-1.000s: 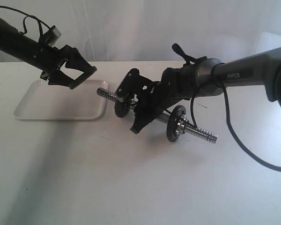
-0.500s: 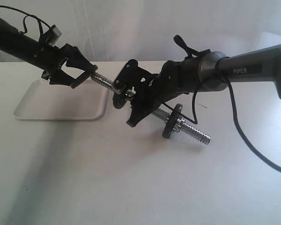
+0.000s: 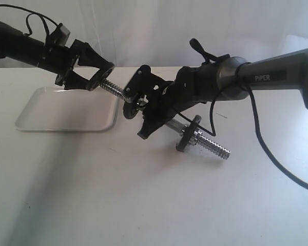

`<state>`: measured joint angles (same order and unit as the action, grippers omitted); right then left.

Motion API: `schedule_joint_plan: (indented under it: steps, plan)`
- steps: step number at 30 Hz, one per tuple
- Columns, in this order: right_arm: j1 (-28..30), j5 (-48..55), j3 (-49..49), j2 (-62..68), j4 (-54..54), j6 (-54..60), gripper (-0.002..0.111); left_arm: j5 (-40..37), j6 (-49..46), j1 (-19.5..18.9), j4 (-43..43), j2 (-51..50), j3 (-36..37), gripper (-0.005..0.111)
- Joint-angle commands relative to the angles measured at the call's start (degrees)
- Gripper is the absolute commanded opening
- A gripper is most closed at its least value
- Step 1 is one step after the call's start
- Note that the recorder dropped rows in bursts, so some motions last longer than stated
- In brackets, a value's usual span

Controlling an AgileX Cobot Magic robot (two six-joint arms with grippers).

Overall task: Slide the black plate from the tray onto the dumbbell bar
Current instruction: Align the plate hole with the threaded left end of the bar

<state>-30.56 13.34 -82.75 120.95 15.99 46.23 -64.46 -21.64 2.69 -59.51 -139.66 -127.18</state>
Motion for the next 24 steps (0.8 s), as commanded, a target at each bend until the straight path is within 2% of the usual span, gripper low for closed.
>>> schedule_joint_plan:
  steps: [1,24]
  plan:
    - [-0.2,-8.8,-1.8,-4.3,1.8,-0.6,0.000,-5.5,0.2,0.3,-5.2,0.3,-0.2,0.000]
    - [1.4,-9.5,-1.8,-5.0,1.8,-1.5,0.000,-5.5,-0.1,0.3,-7.7,0.3,-0.2,0.000]
